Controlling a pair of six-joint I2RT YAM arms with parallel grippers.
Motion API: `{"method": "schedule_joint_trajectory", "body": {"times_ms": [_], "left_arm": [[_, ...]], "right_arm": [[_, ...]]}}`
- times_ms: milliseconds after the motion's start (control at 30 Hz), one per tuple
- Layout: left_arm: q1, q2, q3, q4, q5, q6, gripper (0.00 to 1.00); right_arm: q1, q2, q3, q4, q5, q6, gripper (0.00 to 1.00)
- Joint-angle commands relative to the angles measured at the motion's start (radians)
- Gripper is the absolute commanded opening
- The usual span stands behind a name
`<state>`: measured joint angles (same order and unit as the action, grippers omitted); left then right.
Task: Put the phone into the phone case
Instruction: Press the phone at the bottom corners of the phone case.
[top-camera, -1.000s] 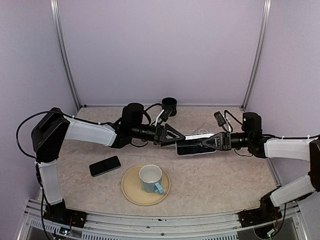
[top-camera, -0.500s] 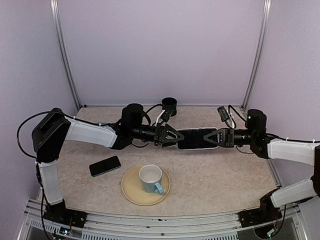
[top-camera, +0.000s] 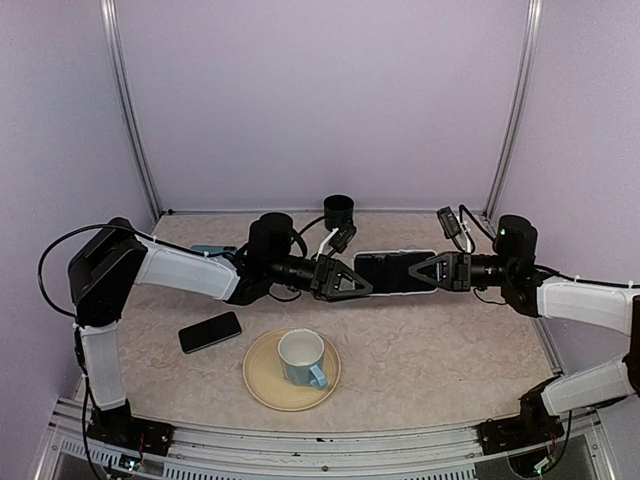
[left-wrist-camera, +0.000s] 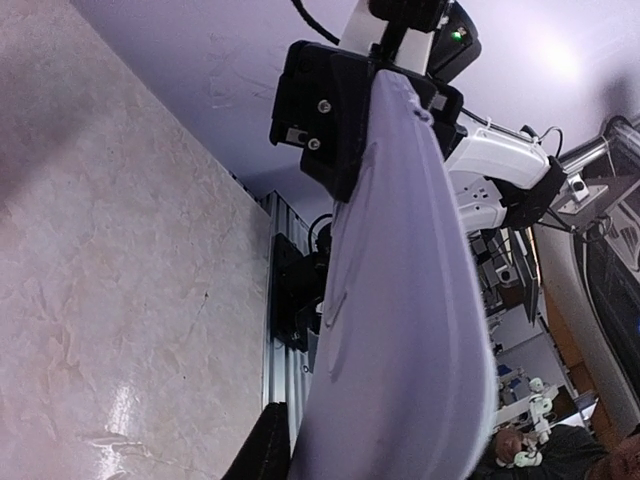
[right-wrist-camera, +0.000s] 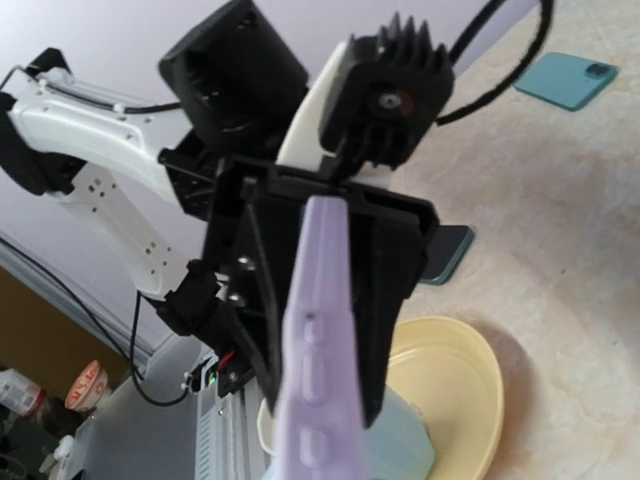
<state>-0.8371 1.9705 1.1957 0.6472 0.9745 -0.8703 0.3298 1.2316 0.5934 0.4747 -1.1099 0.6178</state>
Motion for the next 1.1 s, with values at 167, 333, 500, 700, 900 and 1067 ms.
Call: {"method": "schedule_joint_trajectory", "body": {"times_ms": [167, 333, 500, 700, 900, 1067], "left_arm": [[0.011, 0.007, 0.0, 0.044, 0.002, -0.015, 0.0], [0.031, -0.006, 0.022, -0.144, -0.087, 0.085, 0.0], [0.042, -0.031, 0.01, -0.195, -0.09, 0.152, 0.13], [0.049, -0.073, -0.025, -0.155, -0.05, 0.173, 0.36], [0.081, -0.089, -0.023, -0.138, -0.087, 0.145, 0.49], [0.092, -0.064, 0.004, -0.14, -0.114, 0.134, 0.54]], "right_arm": [[0.0, -0.012, 0.056, -0.041, 0.049, -0.074, 0.0], [0.0, -0.016, 0.078, -0.121, 0.09, -0.129, 0.0], [-0.001, -0.011, 0.077, -0.121, 0.082, -0.123, 0.0], [-0.011, 0.007, 0.067, -0.089, 0.049, -0.095, 0.0], [-0.01, 0.025, 0.054, -0.059, 0.024, -0.071, 0.0], [-0.01, 0.028, 0.043, -0.036, 0.003, -0.053, 0.0]]}}
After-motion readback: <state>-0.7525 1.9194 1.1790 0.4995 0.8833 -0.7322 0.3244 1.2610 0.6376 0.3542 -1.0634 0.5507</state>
